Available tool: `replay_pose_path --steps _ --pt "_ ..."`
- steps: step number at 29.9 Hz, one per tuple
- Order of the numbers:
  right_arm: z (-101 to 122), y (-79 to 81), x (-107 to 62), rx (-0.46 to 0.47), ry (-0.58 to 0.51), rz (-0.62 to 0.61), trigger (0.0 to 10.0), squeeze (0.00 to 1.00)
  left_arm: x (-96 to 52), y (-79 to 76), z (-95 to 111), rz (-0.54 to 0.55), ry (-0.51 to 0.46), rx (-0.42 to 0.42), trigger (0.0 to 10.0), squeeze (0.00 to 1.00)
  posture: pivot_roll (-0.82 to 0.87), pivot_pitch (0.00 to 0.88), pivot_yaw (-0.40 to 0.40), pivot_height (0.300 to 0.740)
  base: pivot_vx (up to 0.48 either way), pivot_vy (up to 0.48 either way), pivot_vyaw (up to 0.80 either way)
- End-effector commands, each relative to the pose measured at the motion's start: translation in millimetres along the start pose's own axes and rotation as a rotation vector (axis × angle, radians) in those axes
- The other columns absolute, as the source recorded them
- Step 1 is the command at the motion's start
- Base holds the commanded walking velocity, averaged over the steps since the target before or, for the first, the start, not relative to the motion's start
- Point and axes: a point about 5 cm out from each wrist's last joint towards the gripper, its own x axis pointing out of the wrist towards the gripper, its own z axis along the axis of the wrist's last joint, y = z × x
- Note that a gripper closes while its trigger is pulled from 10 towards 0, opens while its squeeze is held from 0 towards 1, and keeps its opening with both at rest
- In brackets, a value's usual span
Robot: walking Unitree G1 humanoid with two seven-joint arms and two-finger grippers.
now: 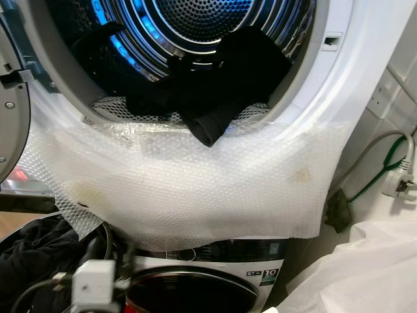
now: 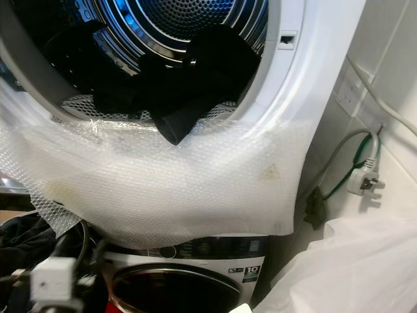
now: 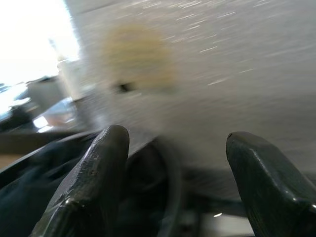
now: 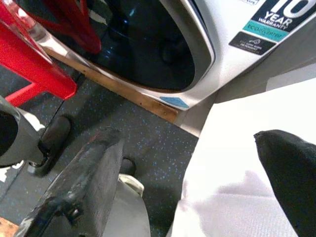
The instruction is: Clothes washing
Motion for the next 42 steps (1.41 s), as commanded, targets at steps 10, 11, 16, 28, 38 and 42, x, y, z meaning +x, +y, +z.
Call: replay_pose_path --steps 10,11,16,28,38,42 --pt "3.1 -1.7 1.2 0.031 0.005 -0.014 10.0 0.0 6.0 41.8 -12.6 0.31 0.131 -0.103 10.0 0.0 0.18 0.0 0.018 0.74 0.0 0.0 0.0" --pt "3.8 -1.4 1.3 0.03 0.004 -0.013 10.0 0.0 6.8 44.7 -13.2 0.327 0.138 -0.112 10.0 0.0 0.18 0.0 0.016 0.74 0.0 0.0 0.0" --pt "3.9 8.0 1.6 -0.038 0.011 0.028 10.0 0.0 6.7 63.4 -24.8 0.359 0.2 -0.061 10.0 0.0 0.22 0.0 -0.003 0.74 0.0 0.0 0.0" --pt "7.9 8.7 2.9 -0.069 0.014 0.051 10.0 0.0 26.0 86.5 -26.4 0.384 0.234 -0.081 10.0 1.0 0.27 0.0 -0.026 0.74 0.0 0.0 0.0" --pt "18.0 9.6 4.9 -0.087 -0.014 0.065 10.0 0.0 60.8 108.7 -21.9 0.288 0.254 0.061 10.0 1.0 0.26 0.0 -0.042 0.74 0.0 0.0 0.0" --pt "15.3 8.1 4.3 -0.084 -0.008 0.061 10.0 0.0 73.2 101.2 -19.8 0.221 0.247 0.028 10.0 1.0 0.24 0.0 -0.049 0.74 0.0 0.0 0.0"
